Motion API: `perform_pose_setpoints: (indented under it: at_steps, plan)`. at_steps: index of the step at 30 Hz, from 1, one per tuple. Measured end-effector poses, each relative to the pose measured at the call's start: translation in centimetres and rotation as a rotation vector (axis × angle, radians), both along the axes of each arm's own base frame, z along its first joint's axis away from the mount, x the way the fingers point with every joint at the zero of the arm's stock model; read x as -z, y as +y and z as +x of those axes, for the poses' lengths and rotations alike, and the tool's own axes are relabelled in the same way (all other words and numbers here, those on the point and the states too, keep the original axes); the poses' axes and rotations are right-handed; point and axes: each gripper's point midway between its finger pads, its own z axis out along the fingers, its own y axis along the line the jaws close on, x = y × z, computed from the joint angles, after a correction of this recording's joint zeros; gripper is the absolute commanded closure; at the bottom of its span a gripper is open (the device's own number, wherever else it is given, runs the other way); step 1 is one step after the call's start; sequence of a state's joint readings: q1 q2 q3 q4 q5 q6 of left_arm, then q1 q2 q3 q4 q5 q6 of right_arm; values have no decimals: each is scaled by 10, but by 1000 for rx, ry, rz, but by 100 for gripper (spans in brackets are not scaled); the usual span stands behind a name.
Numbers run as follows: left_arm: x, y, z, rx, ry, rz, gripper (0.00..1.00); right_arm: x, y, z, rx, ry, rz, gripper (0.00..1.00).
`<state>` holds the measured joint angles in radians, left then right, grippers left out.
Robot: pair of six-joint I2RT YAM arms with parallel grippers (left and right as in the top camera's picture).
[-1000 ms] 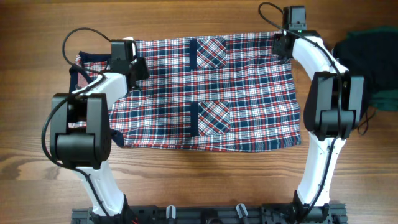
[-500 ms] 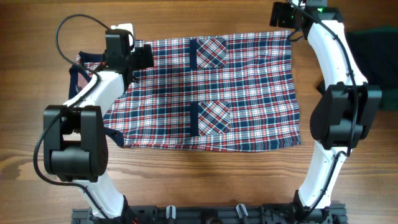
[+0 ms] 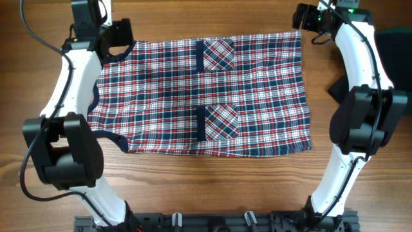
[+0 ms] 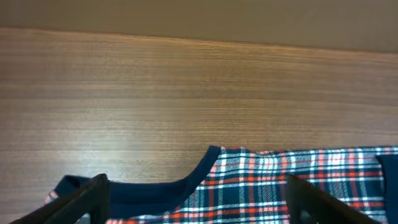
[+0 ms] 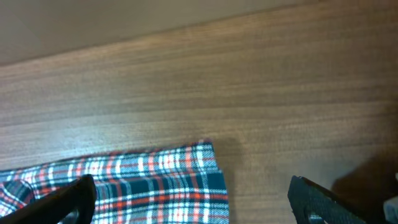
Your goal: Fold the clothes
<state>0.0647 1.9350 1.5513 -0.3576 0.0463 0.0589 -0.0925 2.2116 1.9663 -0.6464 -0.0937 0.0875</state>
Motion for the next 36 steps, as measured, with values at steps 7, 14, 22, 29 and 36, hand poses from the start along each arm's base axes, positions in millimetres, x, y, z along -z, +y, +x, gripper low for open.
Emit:
perform_pose_setpoints:
  at_steps: [7,14,22,29,36]
  plan:
    - [23,-7,12,35,3,-31,9,1,6,12,-28,-44,29,0]
    - [72,-8,32,45,12,-36,13,28,15,24,-64,-48,72,0]
    - [108,-7,38,44,37,-39,12,51,16,29,-70,-32,81,0]
    - [115,-7,39,44,38,-39,14,69,22,27,-82,1,96,1]
    - [134,-7,40,44,58,-40,15,79,26,24,-89,28,104,0]
